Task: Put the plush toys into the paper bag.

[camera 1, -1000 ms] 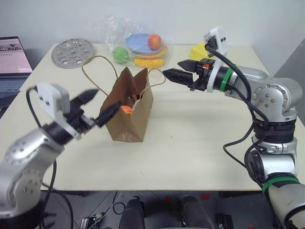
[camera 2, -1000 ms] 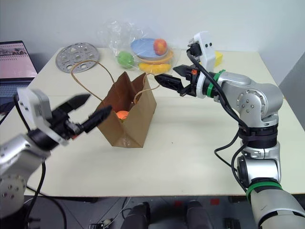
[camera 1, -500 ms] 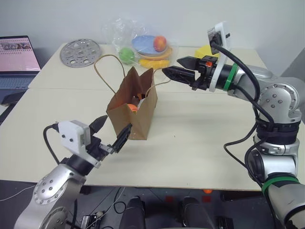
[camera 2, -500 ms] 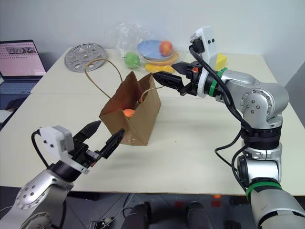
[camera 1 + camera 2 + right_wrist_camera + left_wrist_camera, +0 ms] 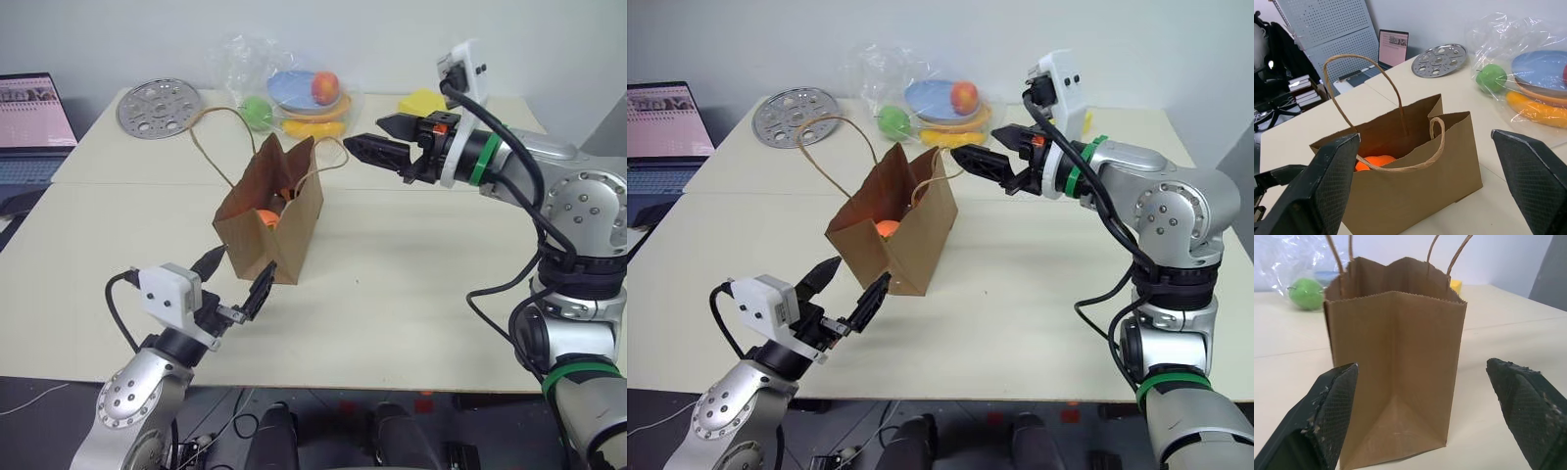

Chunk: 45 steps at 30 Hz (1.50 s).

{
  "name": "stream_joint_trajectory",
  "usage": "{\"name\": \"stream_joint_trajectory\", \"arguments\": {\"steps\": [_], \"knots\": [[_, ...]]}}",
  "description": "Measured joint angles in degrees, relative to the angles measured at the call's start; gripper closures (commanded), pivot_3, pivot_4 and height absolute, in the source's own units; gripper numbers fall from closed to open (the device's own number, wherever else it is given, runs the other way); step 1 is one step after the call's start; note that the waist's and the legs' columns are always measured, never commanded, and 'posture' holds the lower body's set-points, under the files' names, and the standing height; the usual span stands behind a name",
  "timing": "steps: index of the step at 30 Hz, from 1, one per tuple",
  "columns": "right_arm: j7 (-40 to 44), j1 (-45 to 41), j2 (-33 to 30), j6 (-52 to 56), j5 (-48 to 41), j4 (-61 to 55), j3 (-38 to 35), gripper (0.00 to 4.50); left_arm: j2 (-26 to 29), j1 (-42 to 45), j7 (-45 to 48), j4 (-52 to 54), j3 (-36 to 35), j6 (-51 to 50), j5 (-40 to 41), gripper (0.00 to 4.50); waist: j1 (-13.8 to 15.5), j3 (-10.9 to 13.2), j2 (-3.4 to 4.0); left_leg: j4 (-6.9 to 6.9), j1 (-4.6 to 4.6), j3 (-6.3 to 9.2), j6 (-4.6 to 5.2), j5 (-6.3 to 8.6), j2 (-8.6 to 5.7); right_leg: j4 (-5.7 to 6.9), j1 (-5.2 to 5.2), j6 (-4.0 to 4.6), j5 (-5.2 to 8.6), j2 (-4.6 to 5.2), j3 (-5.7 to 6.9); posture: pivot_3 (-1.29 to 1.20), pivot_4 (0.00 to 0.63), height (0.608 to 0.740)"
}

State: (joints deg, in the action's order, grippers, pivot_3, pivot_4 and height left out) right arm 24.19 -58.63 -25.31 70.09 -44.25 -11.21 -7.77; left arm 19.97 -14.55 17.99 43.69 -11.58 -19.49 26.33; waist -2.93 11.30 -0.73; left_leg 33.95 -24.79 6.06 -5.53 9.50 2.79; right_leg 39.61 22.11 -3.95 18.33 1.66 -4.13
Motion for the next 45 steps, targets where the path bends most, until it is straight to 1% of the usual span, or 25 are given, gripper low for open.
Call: {"name": "stream_joint_trajectory", "arguments": {"steps": [4,13,17,20,25,28,32,37,39,42,45], "knots": [[-0.5,0.0,0.0,0.5,-0.3,-0.2,0.0,0.0,-0.2,1.7,-1.1,-1.1,-2.0,0.4,-0.1,0.02,0.0,0.0,0.0,0.04,0.0,-0.02,0.0,-0.01,0.0,-0.06,-0.03,0.0,0.0,0.0,-0.02,0.0,0.15,0.74],[-0.6,0.0,-0.1,0.6,-0.4,-0.3,-0.1,0.0,1.4,7.3,4.3,-8.5,-3.2,1.0,3.0,0.02,0.0,0.0,0.0,0.0,-0.01,-0.01,0.0,0.0,0.0,-0.09,-0.03,-0.01,0.0,0.0,0.0,0.0,0.15,0.74],[-0.8,0.0,-0.2,0.7,-0.4,-0.3,-0.1,0.0,2.6,10.0,7.6,-10.1,-1.6,1.0,3.1,0.02,0.0,0.0,0.0,0.0,-0.01,0.01,0.0,0.0,0.0,-0.08,-0.03,-0.01,0.0,-0.01,0.01,0.0,0.15,0.74],[-1.0,0.0,-0.8,1.2,-0.3,-0.3,-0.1,0.0,2.7,10.4,8.9,-10.8,-0.4,1.2,2.9,0.02,0.0,0.0,0.0,0.0,-0.02,-0.01,0.0,0.0,0.0,-0.09,-0.03,-0.01,0.0,0.0,0.0,0.0,0.15,0.74],[-1.8,0.0,-1.2,1.7,-0.3,-0.3,-0.7,0.0,2.6,10.5,9.1,-11.9,1.2,1.6,1.4,0.02,0.0,0.0,0.0,0.0,-0.02,0.01,0.0,0.0,0.0,-0.08,-0.03,-0.01,0.0,-0.01,0.01,0.0,0.15,0.74],[-2.1,0.0,-1.2,1.8,-0.3,-0.4,-1.1,0.0,2.1,10.7,8.9,-13.0,2.8,1.8,0.2,0.02,0.0,0.0,0.0,0.0,-0.02,0.0,0.0,0.0,0.0,-0.09,-0.03,-0.01,0.0,0.0,0.0,0.0,0.15,0.74],[-2.1,0.0,-1.3,2.0,-0.4,-1.1,-1.3,0.0,-0.6,12.2,7.0,-14.6,4.9,3.1,-2.0,0.02,0.1,0.0,0.0,0.0,-0.02,0.01,0.0,0.0,0.0,-0.09,-0.03,-0.01,0.0,-0.01,0.01,0.0,0.15,0.74],[0.3,0.0,-4.0,2.2,-2.0,-2.2,-1.2,0.0,-2.9,13.8,4.5,-16.5,6.4,5.3,-5.3,0.02,0.1,0.0,0.0,0.0,-0.03,0.01,0.0,0.0,0.0,-0.1,-0.03,-0.01,-0.01,-0.01,0.02,0.0,0.15,0.74],[4.9,0.0,-7.5,1.9,-3.1,-3.1,0.0,0.0,-3.5,14.3,3.9,-17.1,6.9,6.0,-6.3,0.02,0.2,0.0,0.01,0.0,-0.04,0.01,0.0,0.0,-0.01,-0.14,-0.04,-0.01,0.0,0.0,0.02,0.0,0.15,0.74],[8.9,-1.0,-10.1,1.7,-4.5,-3.8,0.2,0.0,-4.2,14.5,3.7,-17.3,7.4,6.2,-6.6,0.02,0.2,0.0,0.01,0.0,-0.03,0.01,0.0,0.0,-0.01,-0.14,-0.04,-0.01,0.0,0.0,0.01,0.0,0.15,0.74],[9.6,-1.4,-10.5,1.0,-4.2,-3.7,0.5,0.0,-4.1,13.1,4.3,-16.1,7.3,5.7,-5.1,0.02,-0.1,0.0,0.01,0.0,-0.03,-0.01,0.0,0.0,0.0,-0.13,-0.04,-0.01,0.0,0.0,0.0,0.0,0.15,0.74]]}}
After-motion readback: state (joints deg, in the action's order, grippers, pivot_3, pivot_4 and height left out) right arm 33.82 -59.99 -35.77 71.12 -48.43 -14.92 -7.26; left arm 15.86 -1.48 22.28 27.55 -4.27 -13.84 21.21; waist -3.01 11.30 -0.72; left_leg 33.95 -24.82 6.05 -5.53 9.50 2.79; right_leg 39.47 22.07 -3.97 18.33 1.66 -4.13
